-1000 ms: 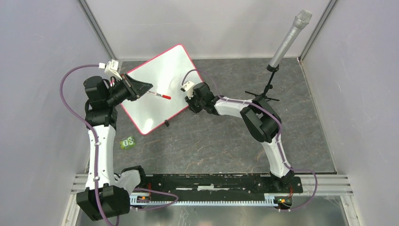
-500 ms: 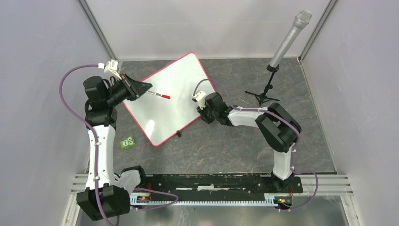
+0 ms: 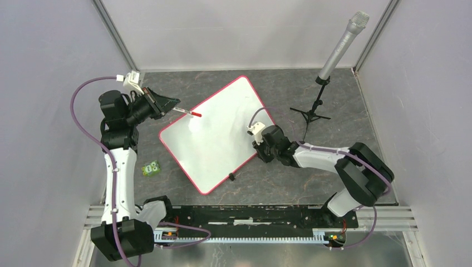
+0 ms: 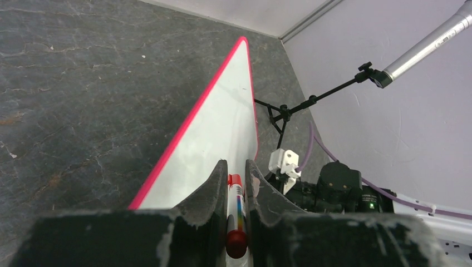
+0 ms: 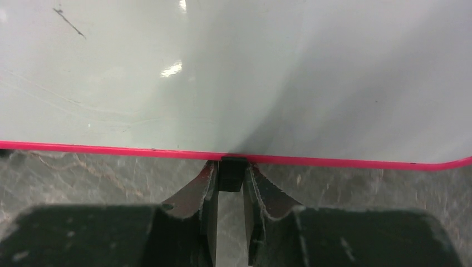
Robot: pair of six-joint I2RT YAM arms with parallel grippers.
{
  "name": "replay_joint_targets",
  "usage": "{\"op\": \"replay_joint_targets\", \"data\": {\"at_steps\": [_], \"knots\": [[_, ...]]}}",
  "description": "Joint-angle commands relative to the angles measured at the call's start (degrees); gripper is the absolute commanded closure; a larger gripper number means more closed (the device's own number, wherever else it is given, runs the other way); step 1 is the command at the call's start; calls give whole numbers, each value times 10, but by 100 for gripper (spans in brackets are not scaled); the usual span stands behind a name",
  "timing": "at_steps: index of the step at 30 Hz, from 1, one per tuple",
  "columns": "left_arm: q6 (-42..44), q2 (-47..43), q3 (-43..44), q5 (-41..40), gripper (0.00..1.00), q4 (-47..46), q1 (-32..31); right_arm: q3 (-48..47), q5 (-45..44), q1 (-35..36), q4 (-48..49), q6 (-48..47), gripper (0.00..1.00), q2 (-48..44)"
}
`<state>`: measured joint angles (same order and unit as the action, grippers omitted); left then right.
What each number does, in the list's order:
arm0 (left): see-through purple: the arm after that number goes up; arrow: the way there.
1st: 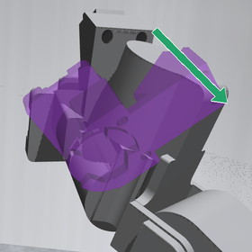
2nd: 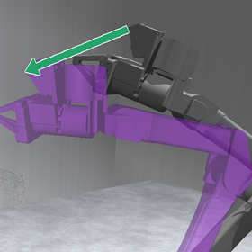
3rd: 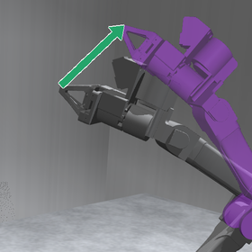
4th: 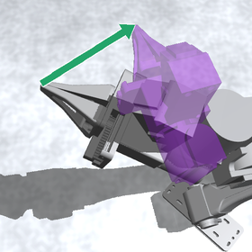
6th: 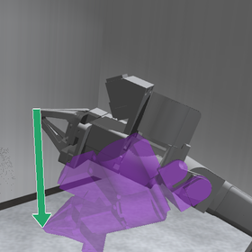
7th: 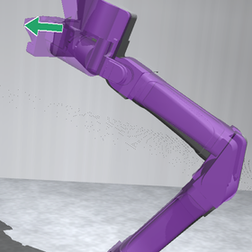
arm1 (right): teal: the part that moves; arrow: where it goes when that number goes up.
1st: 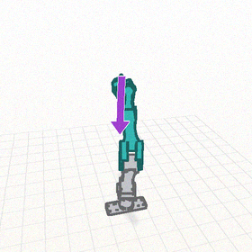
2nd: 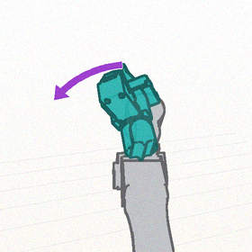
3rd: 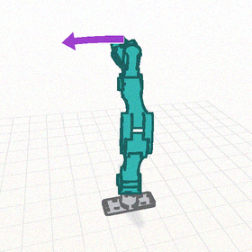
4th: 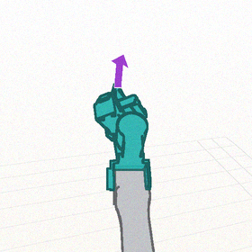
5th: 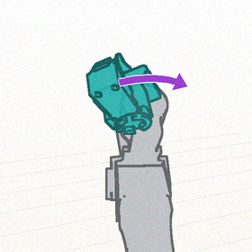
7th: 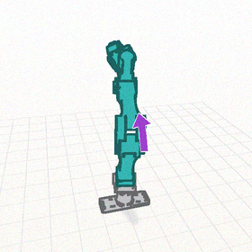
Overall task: Write a sentence on the whiteboard
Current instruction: Adjust the whiteboard stand at the center of the board.
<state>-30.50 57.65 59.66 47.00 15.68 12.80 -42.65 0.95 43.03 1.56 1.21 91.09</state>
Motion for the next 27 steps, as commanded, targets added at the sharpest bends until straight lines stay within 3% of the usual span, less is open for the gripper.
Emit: {"op": "replay_joint_targets", "data": {"at_steps": [1,14,27], "knots": [[-22,-15,-4,3,98,-27,4,55,-70,9,-15,46,100,-69],[-25,-31,-7,-5,98,-26,3,101,-178,41,-85,176,100,-133],[-36,-33,-1,-3,98,-25,3,133,-104,64,-65,197,91,-146]]}}
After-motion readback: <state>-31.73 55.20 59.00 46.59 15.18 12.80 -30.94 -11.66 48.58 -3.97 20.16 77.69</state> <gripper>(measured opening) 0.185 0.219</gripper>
